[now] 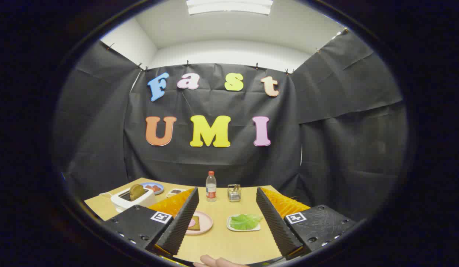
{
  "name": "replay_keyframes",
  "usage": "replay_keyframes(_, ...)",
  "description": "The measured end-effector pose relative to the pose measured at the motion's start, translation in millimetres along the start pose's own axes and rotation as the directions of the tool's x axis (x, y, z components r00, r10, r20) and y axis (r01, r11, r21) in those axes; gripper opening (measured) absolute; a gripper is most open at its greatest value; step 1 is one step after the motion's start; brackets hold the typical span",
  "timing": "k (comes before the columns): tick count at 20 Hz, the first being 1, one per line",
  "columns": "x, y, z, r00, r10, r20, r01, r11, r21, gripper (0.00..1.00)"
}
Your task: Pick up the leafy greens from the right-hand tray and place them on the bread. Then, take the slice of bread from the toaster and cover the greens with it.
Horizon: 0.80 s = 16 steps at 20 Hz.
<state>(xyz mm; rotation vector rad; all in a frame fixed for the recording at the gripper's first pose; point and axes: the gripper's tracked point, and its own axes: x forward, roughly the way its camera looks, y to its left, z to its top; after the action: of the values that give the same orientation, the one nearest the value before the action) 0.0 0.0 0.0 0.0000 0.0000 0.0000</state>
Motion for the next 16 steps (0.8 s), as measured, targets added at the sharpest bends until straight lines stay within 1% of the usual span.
replay_keyframes(10, 16, -4, -25, 0.998, 0.008, -0.056, -0.008, 1.0, -0.006, 0.95)
replay_keyframes(13, 27, -12, -36, 0.997, -0.003, -0.077, 0.003, 1.0, -0.008, 0.95)
replay_keyframes(16, 49, -24, -52, 0.994, -0.021, -0.104, 0.018, 0.999, -0.034, 0.95)
